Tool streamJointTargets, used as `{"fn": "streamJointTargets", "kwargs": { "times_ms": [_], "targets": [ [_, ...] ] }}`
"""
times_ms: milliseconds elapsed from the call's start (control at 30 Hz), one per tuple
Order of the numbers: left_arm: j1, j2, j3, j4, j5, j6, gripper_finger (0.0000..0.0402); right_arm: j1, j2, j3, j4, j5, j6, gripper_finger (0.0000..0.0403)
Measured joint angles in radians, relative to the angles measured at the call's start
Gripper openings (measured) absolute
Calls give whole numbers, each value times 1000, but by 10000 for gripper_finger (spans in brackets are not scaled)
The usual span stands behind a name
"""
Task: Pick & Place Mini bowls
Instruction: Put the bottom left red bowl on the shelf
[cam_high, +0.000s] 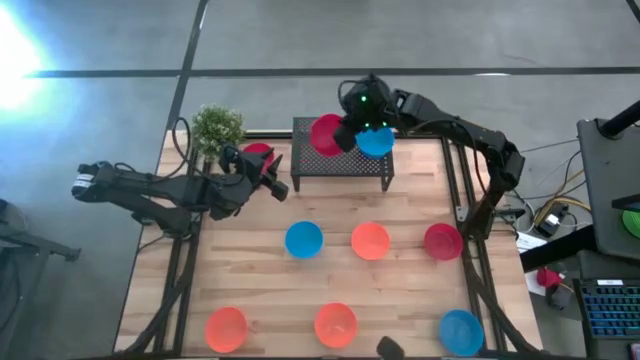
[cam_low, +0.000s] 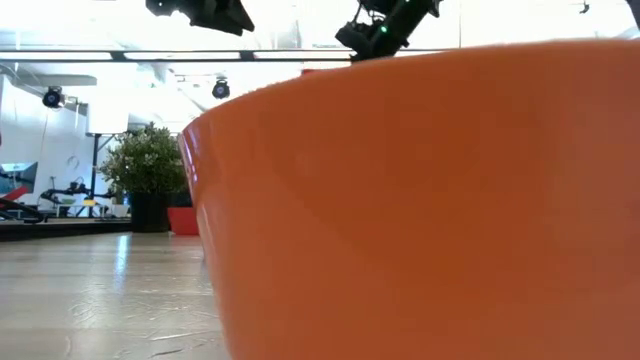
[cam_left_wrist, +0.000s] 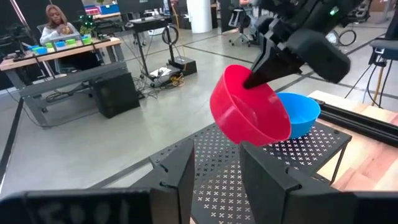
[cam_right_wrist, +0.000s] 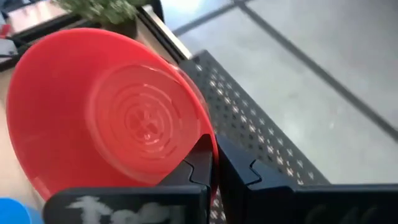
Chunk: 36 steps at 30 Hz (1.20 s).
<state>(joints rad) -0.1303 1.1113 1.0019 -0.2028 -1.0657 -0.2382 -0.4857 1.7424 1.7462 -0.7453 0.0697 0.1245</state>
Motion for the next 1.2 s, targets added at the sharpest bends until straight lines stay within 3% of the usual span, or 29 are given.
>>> {"fn": "streamJointTargets", "kwargs": {
  "times_ms": [200,600,1033,1200],
  "targets": [
    [0,-4,0,0,0,0,121,-67,5,0,-15,-147,41,10],
    [0,-4,-2,0,0,-1,121,-127,24,9,-96,-153,52,11],
    [0,-4,-3,0,0,-1,121,-96,47,283,-445,-148,-52,11],
    [0,-4,-3,0,0,-1,121,-79,73,376,-475,-126,-119,11]
  ]
}}
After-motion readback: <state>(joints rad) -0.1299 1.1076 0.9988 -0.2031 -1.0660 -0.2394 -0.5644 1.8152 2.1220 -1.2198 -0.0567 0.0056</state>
